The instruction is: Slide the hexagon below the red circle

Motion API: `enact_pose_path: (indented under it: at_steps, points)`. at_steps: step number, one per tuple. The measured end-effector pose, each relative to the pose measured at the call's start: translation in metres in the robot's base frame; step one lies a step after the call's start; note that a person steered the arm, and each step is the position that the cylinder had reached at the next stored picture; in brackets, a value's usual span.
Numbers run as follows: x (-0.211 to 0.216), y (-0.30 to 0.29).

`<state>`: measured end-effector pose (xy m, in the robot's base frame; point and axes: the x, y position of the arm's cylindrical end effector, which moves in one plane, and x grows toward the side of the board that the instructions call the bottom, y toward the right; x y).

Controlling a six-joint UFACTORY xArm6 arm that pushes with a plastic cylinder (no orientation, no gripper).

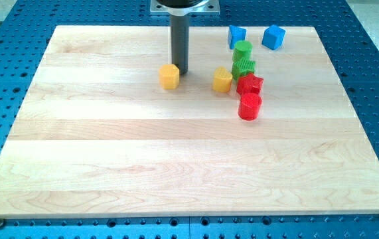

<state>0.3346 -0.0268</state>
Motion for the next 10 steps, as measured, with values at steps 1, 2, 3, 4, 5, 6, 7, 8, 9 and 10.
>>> enact_pose_path:
  at_steps: [1,2,3,4,5,6,7,8,9,10]
  points:
    - [0.079,0.013]
    - [0.076,0.022]
    - [0.021,0.003]
    - [0.024,-0.048]
    - [0.074,-0.026]
    - [0.107,0.04]
    - [0.098,0.022]
    - [0.1,-0.01]
    - [0.149,0.015]
    - [0.151,0.068]
